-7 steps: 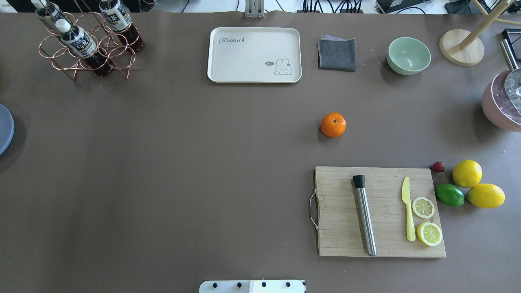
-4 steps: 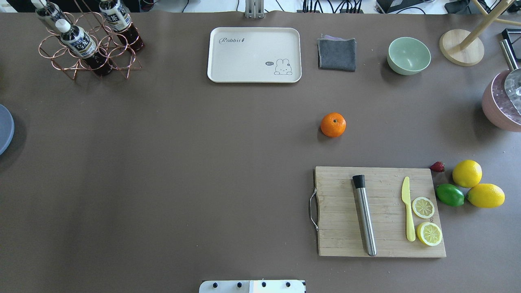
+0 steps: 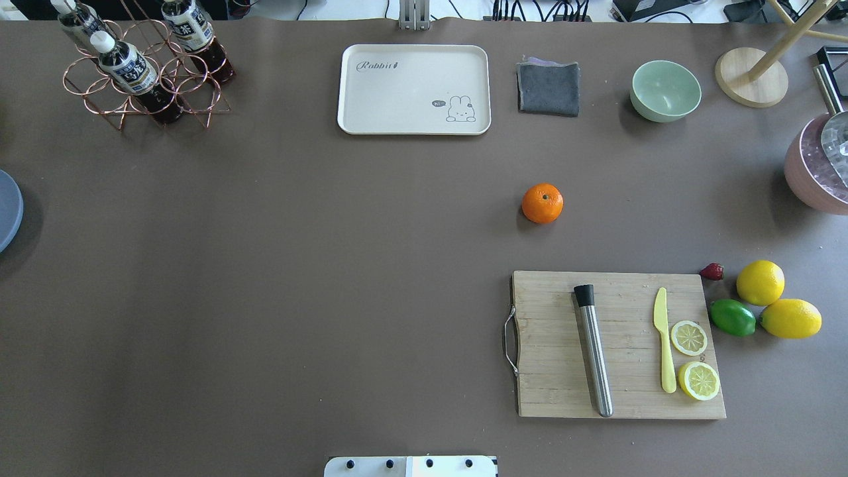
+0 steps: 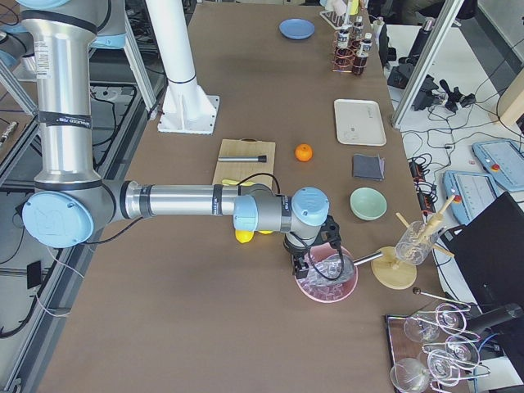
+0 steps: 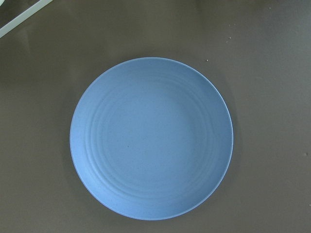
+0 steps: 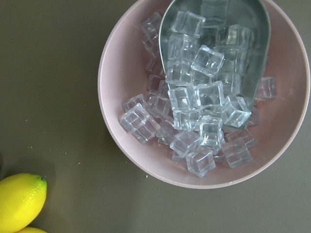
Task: Pick orange to plate
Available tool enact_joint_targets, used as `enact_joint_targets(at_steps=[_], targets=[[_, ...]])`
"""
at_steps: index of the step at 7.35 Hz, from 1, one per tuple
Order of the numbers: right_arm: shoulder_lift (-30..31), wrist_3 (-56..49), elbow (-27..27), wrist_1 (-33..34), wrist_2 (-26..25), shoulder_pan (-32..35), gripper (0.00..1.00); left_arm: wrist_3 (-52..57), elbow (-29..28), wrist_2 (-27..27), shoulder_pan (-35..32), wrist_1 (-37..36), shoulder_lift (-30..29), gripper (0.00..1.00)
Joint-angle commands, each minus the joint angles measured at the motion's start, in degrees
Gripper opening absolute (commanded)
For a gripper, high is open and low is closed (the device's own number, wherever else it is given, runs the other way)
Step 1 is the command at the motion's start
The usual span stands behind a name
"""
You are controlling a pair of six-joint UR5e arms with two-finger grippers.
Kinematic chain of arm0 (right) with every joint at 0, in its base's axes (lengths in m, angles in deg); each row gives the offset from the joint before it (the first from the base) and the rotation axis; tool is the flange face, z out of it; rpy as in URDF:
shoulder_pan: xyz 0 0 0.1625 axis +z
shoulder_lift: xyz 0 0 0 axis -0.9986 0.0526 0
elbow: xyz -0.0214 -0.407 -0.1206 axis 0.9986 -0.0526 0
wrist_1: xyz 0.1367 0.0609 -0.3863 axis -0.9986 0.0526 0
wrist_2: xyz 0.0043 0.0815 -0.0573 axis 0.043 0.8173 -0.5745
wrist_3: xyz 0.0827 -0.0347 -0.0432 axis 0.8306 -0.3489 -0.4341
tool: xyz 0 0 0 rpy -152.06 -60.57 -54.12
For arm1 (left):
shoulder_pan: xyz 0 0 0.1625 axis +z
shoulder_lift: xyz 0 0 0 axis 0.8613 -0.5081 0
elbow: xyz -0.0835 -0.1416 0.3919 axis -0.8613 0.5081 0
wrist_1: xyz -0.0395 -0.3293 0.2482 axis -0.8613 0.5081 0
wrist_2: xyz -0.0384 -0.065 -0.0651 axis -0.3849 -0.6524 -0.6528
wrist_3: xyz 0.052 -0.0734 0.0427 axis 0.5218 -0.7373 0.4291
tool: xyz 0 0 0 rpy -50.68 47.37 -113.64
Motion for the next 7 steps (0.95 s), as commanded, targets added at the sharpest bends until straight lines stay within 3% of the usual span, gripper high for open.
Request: enact_joint_targets(at_steps=[1, 7], targets=[[-0.04, -0.21, -0.06, 0.00, 0.00, -0.21, 1.00, -0.10, -0.10, 0.09, 0.08, -0.05, 0.03, 0.98], [-0.47, 0.41, -0.68, 0.09, -0.09, -0.56, 1.00, -0.10, -0.45, 0.09, 0.16, -0.14, 0.03, 0.98]])
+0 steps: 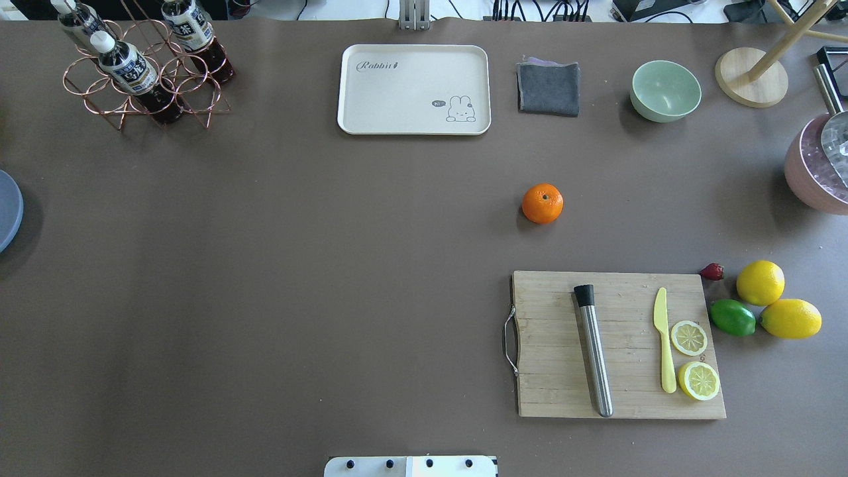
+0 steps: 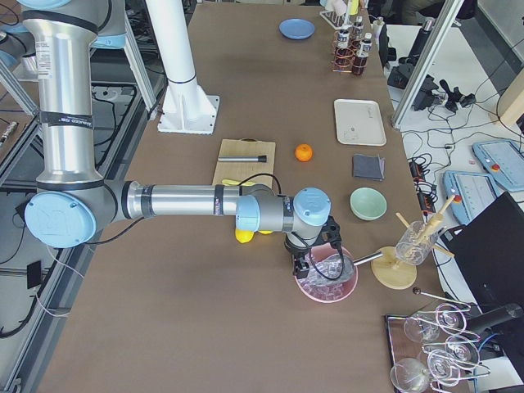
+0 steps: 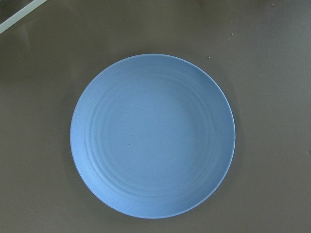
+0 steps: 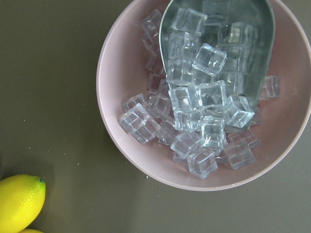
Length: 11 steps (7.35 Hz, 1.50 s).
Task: Pick orange to plate
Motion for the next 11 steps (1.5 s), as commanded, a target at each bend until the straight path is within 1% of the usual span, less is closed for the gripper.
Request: enact_joint_targets(at_steps=[1, 3, 4, 5, 6, 7, 8, 9, 11], targets=[[-0.25, -0.17, -0.04, -0.09, -0.23, -0.03, 1.00, 0.00, -0.39, 0.00, 0.00, -0.07, 0.21, 0.98], [-0.07, -0.78, -0.30, -0.09, -0.67, -0.03, 1.00, 0.26, -1.61, -0.09, 0.00, 0.28, 0.13, 0.98], [-0.07, -0.09, -0.21, -0.09, -0.32, 0.05, 1.00, 0.26, -4.66, 0.00, 0.18, 0.72, -1.96, 0.98], [-0.07, 0.00, 0.05, -0.09, -0.06, 0.05, 1.00, 0.35, -11.22, 0.00, 0.18, 4.29, -5.72, 0.98], [0.10, -0.08, 0.31, -0.09, -0.14, 0.05, 1.00, -0.08, -19.81, 0.00, 0.26, 12.59, -8.46, 0.98], [-0.42, -0.08, 0.40, -0.09, -0.32, -0.21, 1.00, -0.17, -24.25, 0.52, 0.53, 16.07, -10.31, 0.98], [-0.42, -0.08, 0.49, -0.17, -0.32, -0.21, 1.00, -0.18, -27.08, 2.96, 0.70, 16.97, -11.38, 0.98], [-0.86, -0.17, 0.58, -0.17, -0.49, -0.38, 1.00, -1.31, -29.72, 3.16, 0.88, 18.99, -11.74, 0.98], [-0.86, -0.17, 0.58, -0.17, -0.50, -1.35, 1.00, -6.05, -35.43, 3.34, 2.28, 25.65, -12.44, 0.98]])
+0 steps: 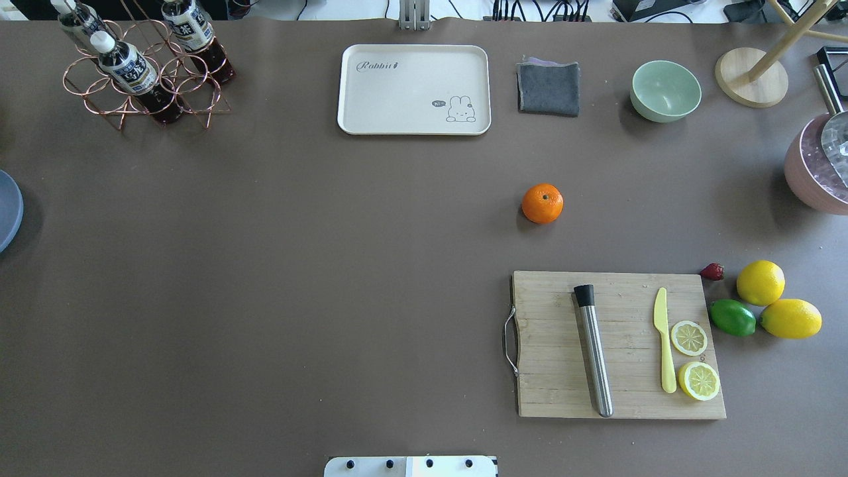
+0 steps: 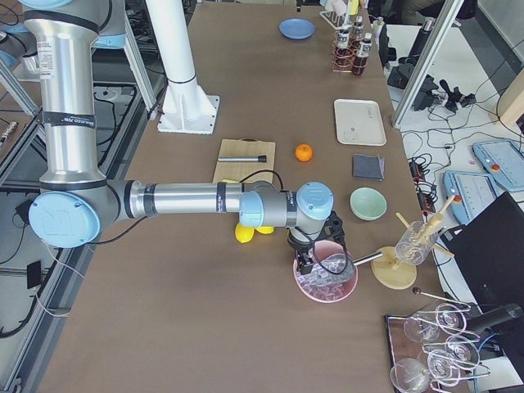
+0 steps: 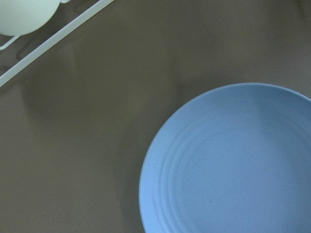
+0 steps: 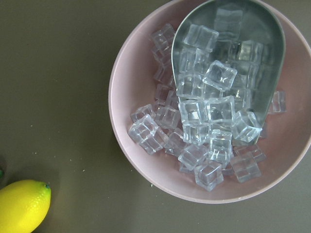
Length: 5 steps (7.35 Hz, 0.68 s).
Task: Pick orange to plate
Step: 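Grip the rim of the blue plate with the left gripper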
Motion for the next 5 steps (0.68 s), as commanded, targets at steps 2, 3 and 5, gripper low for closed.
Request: enact_joint_targets(at_steps=[2, 3, 5], targets=[[-0.07, -0.01, 0.03, 0.00, -0.03, -0.95, 1.00, -4.24, -6.02, 0.24, 2.09, 4.20, -1.42, 0.97], [-0.07, -0.01, 0.03, 0.00, 0.06, -1.30, 1.00, -5.12, -6.82, 0.24, 2.71, 4.21, -2.03, 0.97], [-0.07, -0.01, 0.03, 0.00, -0.03, -1.92, 1.00, -5.57, -8.14, 0.24, 3.68, 4.21, -2.83, 0.95]])
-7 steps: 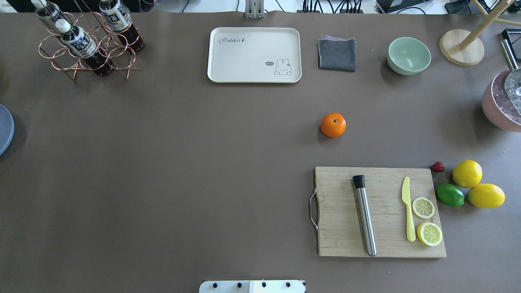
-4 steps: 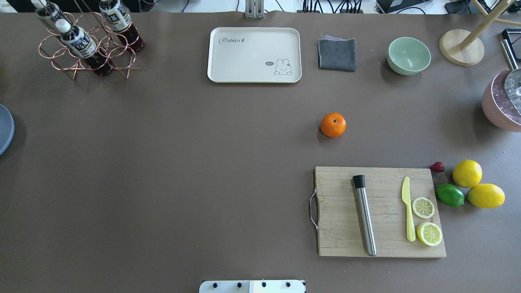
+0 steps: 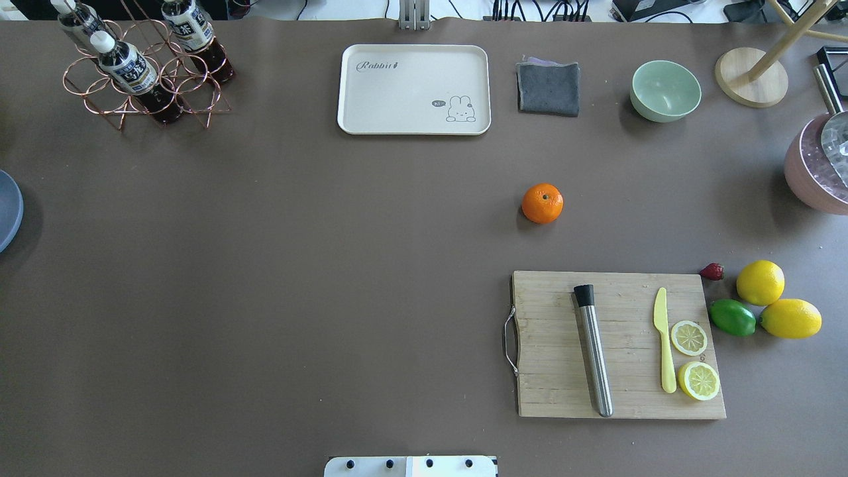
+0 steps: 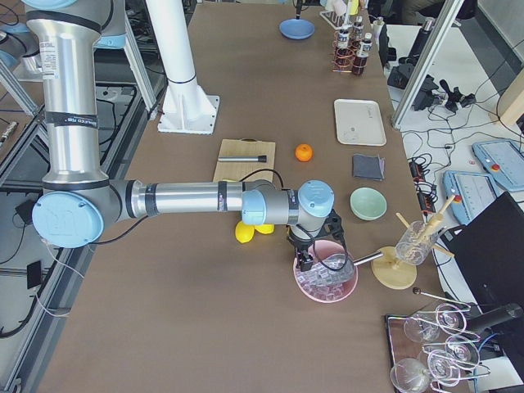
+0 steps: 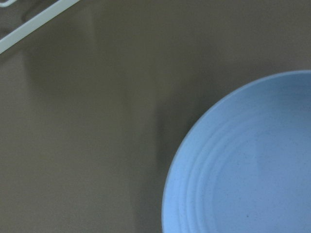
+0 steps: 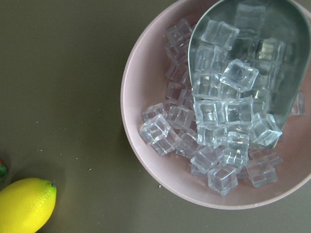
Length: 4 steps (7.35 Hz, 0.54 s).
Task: Pick orange to plate
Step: 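Grip the rim of the blue plate with the left gripper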
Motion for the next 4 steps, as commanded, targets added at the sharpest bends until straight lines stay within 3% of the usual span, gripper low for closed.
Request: enact_joint_targets(at_steps=[1, 4], targets=[[0.00, 0.00, 0.00, 0.00, 0.03, -0.54, 1.00, -0.88, -0.91, 0.00, 1.03, 0.03, -0.38, 0.93], [-0.62, 0.09, 0.00, 0.00, -0.06, -0.81, 1.00, -2.12, -1.52, 0.00, 1.82, 0.03, -0.47, 0.72]])
